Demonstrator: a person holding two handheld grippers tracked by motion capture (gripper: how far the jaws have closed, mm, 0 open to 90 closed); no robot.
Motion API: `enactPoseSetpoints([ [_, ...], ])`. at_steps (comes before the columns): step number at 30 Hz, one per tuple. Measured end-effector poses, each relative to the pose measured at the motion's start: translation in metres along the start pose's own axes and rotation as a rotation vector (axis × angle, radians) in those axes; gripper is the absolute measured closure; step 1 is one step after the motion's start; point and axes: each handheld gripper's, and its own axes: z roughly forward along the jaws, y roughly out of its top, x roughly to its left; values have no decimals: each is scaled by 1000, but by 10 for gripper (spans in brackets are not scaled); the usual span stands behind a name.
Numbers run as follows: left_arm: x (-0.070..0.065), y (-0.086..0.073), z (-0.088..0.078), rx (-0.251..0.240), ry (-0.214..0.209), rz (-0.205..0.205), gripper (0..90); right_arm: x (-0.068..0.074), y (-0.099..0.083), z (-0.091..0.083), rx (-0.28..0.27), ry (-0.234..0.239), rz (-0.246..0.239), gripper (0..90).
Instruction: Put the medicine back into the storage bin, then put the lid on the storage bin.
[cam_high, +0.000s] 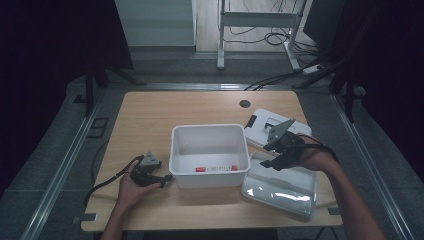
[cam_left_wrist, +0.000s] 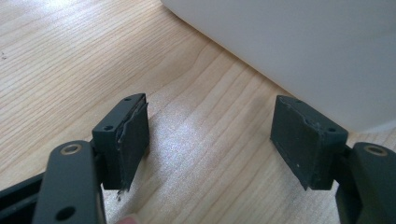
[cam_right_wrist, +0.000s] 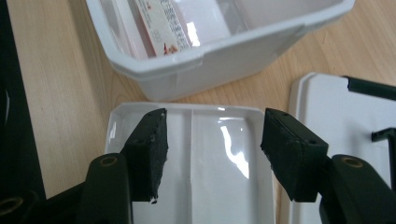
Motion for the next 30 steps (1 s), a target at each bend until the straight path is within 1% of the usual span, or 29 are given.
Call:
enactPoseSetpoints([
  [5,0,0,0,-1,0,0,281,-1,-10,4,16,-1,21,406],
  [8,0,0,0,-4,1,-4,281,-1,-11,5,21,-3,17,406],
  [15,0,0,0,-4,2,-2,281,0,-17,7,35,5,23,407],
  [20,0,0,0,-4,0,-3,281,0,-27,11,67,6,34,416],
  [23,0,0,0,-1,1,0,280,1,-33,15,87,14,50,427],
  [25,0,0,0,-3,4,-1,281,2,-41,19,118,18,53,447],
  [27,0,0,0,-3,4,-1,281,2,-43,21,125,22,57,454],
  [29,0,0,0,-3,4,-2,280,4,-50,27,158,32,63,481],
  [30,0,0,0,-3,4,-2,280,4,-50,27,158,32,63,481],
])
